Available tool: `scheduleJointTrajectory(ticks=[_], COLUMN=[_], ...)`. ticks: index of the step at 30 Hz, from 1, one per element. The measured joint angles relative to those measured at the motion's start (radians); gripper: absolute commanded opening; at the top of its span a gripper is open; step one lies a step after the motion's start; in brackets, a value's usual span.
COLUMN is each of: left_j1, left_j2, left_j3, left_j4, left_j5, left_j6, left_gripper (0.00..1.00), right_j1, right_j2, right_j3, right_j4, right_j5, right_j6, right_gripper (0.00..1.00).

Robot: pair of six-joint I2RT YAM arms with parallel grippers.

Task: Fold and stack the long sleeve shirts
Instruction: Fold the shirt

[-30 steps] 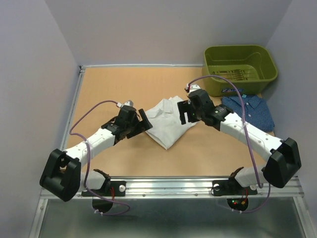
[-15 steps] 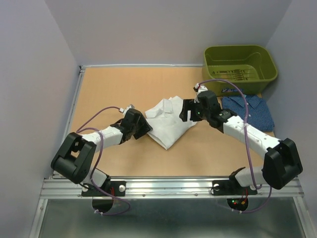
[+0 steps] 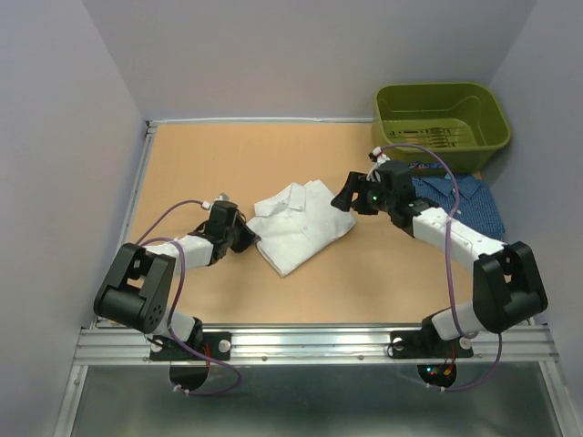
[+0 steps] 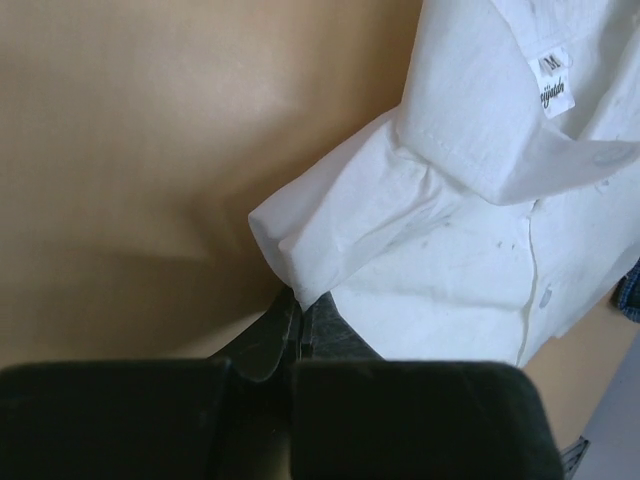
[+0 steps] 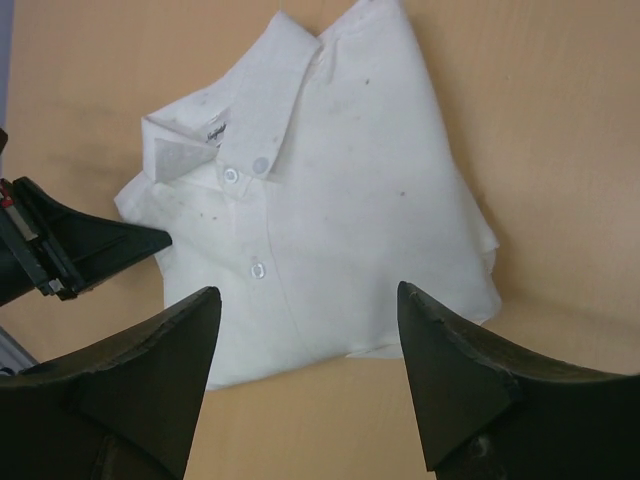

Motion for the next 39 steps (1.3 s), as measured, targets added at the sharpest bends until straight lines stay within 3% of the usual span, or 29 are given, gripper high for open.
scheduleJointTrajectory(ticks=[5,10,14,19,21,22,23,25,26,29,33,39], left_j1=[0.084,0.101,0.119,0.136,0.148,0.156,0.163,0.178,0.182,0.192,0.191,0.136], left_j2=[-0.014,-0.014,-0.013,-0.013,-0.013,-0.013,-0.013,-0.013,-0.013,-0.023,-0.133,-0.365], left_j3=[-0.009,-0.009,-0.004,0.034,0.045,0.053,0.061,0.093,0.104,0.162,0.184,0.172], left_j4=[-0.006,-0.008,-0.025,-0.105,-0.132,-0.15,-0.167,-0.224,-0.241,-0.311,-0.378,-0.4], left_j5=[0.046,0.069,0.08,0.065,0.061,0.054,0.048,0.012,-0.002,-0.046,-0.086,-0.081], left_j6=[0.072,0.113,0.122,0.14,0.149,0.156,0.165,0.189,0.198,0.235,0.253,0.208], left_gripper=[0.0,0.0,0.0,0.0,0.01,0.06,0.18,0.34,0.53,0.77,0.78,0.6], right_j1=[-0.036,-0.045,-0.051,-0.072,-0.074,-0.073,-0.073,-0.073,-0.075,-0.079,-0.079,-0.079], right_j2=[0.069,0.198,0.328,0.35,0.344,0.333,0.315,0.268,0.234,0.132,0.019,-0.139], right_j3=[-0.008,-0.113,-0.171,-0.229,-0.24,-0.244,-0.245,-0.245,-0.243,-0.232,-0.203,-0.188], right_j4=[0.132,0.36,0.449,0.54,0.55,0.547,0.53,0.481,0.449,0.346,0.241,0.119], right_j5=[-0.114,-0.225,-0.261,-0.272,-0.275,-0.277,-0.276,-0.259,-0.243,-0.178,-0.103,0.004], right_j6=[0.076,0.193,0.225,0.226,0.218,0.211,0.201,0.172,0.153,0.088,0.013,-0.053], right_gripper=[0.66,0.45,0.38,0.39,0.42,0.48,0.5,0.58,0.61,0.67,0.73,0.74])
